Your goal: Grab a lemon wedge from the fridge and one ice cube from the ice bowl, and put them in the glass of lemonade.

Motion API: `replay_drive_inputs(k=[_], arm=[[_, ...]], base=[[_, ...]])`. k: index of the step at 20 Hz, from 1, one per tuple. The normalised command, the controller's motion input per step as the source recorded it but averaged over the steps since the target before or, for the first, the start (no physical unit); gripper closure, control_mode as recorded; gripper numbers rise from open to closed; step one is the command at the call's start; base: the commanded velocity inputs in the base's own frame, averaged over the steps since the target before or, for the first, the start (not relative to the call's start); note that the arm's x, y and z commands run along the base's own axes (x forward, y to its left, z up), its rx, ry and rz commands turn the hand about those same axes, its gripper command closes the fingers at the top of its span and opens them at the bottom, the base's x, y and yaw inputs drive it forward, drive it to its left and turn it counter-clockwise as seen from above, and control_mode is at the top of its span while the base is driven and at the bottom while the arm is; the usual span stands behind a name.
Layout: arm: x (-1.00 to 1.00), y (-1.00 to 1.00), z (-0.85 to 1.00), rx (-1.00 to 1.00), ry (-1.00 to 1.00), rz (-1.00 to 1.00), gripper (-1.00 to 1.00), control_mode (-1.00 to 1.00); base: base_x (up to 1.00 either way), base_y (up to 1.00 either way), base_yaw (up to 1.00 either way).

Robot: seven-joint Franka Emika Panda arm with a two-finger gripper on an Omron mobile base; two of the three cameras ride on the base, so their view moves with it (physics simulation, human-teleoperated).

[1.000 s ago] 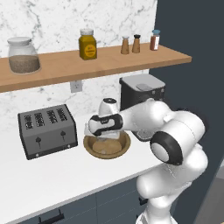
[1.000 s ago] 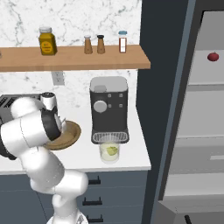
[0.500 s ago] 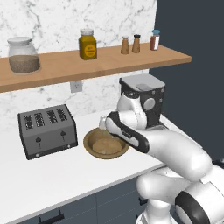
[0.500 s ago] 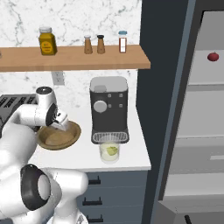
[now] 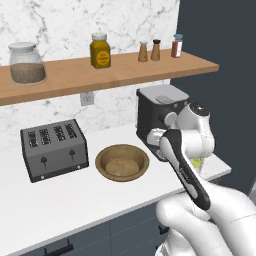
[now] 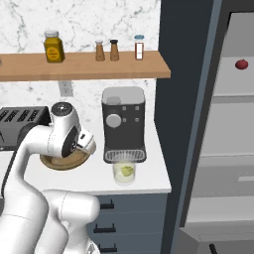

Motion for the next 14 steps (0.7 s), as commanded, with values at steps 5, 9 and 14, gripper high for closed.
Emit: replay_drive_inputs(k=[5, 9, 14], arm=[[-0.29, -0.84, 0.61, -0.01, 0.01, -0.03, 1.00, -1.00], [-0.21, -0.83, 0.45, -0.04, 0.11, 0.00, 1.00, -1.00], [-0.04, -0.71, 0.04, -0.01, 0.09, 0.00, 1.00, -1.00]], base=[[0.00, 0.00, 0.00], [0.00, 0.00, 0.00], [0.00, 0.00, 0.00]])
